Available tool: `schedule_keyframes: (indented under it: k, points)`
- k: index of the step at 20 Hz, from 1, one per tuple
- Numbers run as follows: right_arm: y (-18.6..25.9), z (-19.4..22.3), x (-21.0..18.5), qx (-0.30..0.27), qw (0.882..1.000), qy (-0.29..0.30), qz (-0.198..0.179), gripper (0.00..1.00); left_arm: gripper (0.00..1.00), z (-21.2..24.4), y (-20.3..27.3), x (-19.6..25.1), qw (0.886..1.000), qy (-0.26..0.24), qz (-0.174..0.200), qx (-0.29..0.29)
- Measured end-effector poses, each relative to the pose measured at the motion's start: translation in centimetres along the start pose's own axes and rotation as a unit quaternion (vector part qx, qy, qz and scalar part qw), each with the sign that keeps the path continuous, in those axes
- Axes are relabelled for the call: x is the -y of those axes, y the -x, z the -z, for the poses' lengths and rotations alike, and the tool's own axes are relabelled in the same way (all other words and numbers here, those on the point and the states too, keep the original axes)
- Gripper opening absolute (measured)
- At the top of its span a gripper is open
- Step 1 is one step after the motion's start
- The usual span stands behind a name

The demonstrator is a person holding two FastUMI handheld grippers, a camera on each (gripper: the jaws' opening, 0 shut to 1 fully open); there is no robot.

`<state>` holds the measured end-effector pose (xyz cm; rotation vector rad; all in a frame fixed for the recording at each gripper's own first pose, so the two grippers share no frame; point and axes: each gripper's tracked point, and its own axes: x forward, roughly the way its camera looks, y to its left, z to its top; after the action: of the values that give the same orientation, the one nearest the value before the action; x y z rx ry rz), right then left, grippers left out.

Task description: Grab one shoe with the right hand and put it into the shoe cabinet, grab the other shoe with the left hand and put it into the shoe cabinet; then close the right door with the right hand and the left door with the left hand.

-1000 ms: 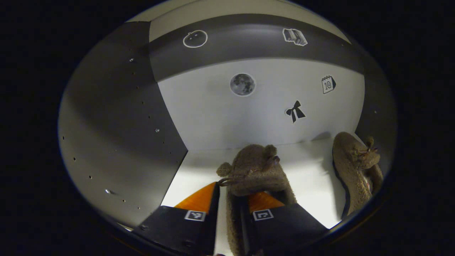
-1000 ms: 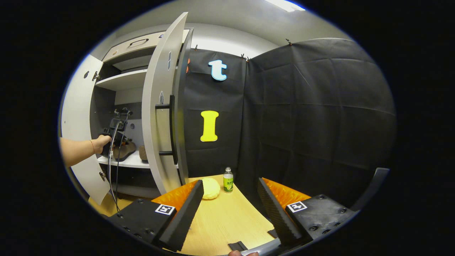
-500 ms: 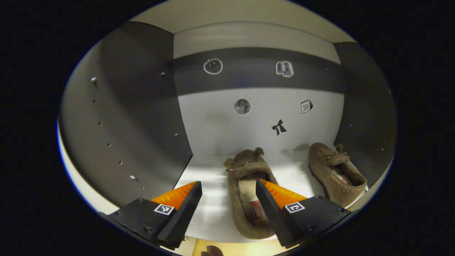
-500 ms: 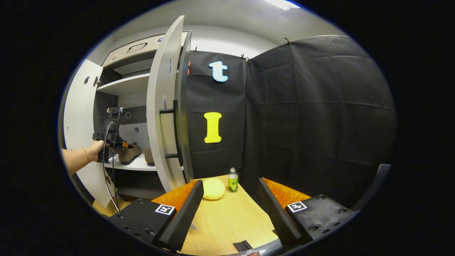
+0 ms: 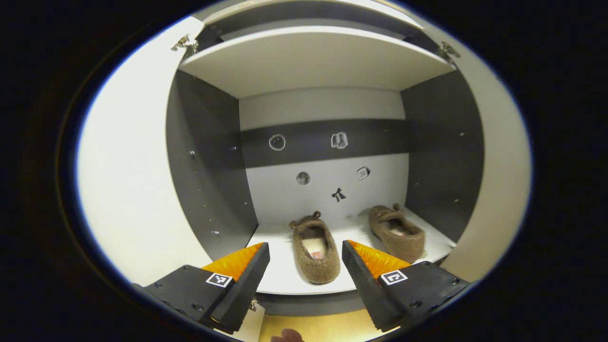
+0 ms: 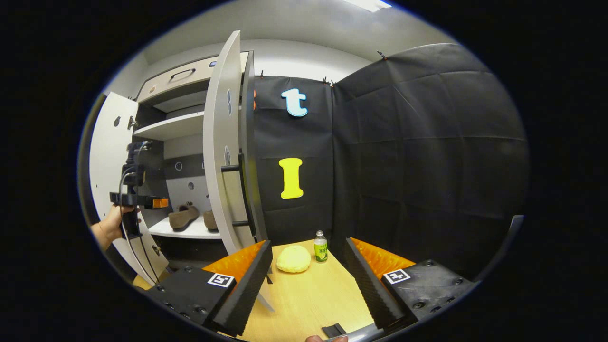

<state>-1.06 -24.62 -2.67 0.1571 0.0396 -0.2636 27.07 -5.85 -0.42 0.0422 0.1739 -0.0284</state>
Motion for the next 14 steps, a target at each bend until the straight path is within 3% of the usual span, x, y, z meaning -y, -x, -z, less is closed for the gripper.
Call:
schedule_keyframes:
  k: [2,6,7,9,14]
  points:
    - [-0.6,-0.3,0.0,-0.009,1.000,-0.013,-0.004,0.98,1.00,-1.3,3.7,0.5,1.000,0.006,0.002,0.030]
    - [-2.3,-1.7,-0.1,-0.003,1.000,-0.025,-0.009,0.98,0.97,-2.5,11.0,1.5,0.997,0.024,0.009,0.070]
    - [-2.7,-2.0,-0.3,-0.002,1.000,-0.024,-0.012,0.98,1.00,-2.1,12.7,2.0,0.997,0.032,0.019,0.068]
    - [-3.6,-2.7,-0.9,0.004,1.000,-0.012,-0.023,0.98,0.97,-1.3,16.2,2.1,0.997,0.030,0.031,0.061]
    - [-6.2,-4.1,-1.2,0.040,0.998,0.041,-0.021,0.97,0.96,0.0,21.9,-0.3,0.998,0.033,0.016,0.060]
